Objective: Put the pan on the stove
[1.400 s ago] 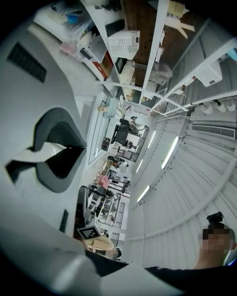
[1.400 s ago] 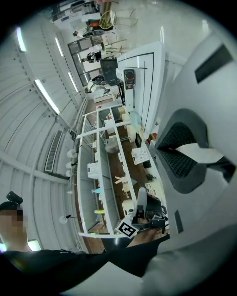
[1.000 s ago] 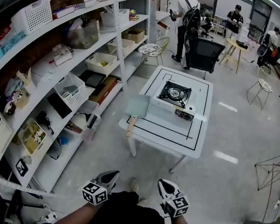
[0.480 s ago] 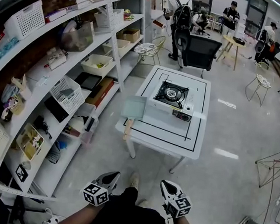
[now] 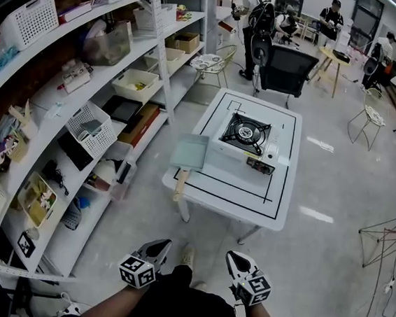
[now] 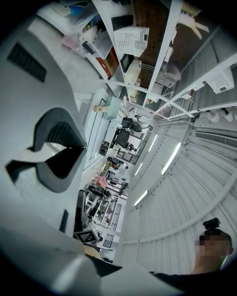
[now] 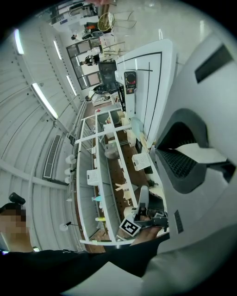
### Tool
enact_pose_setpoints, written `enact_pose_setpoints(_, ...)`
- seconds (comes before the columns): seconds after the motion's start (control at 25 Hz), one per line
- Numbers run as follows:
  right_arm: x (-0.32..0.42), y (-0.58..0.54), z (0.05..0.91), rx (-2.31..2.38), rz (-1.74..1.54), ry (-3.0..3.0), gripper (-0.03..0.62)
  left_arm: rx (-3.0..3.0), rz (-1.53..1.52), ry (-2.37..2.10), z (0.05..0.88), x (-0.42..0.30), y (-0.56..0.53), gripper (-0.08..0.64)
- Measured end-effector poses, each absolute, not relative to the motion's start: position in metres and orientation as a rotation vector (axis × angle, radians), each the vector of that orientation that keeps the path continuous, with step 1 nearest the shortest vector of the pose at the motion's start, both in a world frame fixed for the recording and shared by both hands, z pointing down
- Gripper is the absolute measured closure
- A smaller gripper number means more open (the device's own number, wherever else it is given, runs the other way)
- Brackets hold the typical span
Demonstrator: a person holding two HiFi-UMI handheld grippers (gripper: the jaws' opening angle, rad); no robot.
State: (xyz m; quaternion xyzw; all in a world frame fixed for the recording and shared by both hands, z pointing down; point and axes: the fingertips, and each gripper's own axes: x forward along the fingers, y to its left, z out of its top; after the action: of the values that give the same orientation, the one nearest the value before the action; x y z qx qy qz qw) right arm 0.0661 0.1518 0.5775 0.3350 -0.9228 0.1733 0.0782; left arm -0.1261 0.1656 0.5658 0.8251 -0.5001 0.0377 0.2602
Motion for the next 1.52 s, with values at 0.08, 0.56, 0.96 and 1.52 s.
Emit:
enact_pose_setpoints(0.08,0.066,0.142,0.578,1.013,0.516,-2.755,0.566,2.237,0.1,-1.343,0.568,-0.126,0.154,0.551)
enact_pose_setpoints(0.56,0.068,0.083,0.574,1.036,0.522,-2.724,0.566,2.254,0.094,-1.324,0.567,-0.13,0.084,0.551)
enact_pose_setpoints(0.96,0.047,0.03,0.572,0.987,0.495,-2.725,0.566,2.197,0.063,-1.365,0.569,-0.164,0.031,0.551)
enact_pose_setpoints(1.52,0.012,-0.051,0.558,1.045,0.446,-2.716,0.566,2.224,0.157,-1.309,0.575,-0.202,-0.048,0.552)
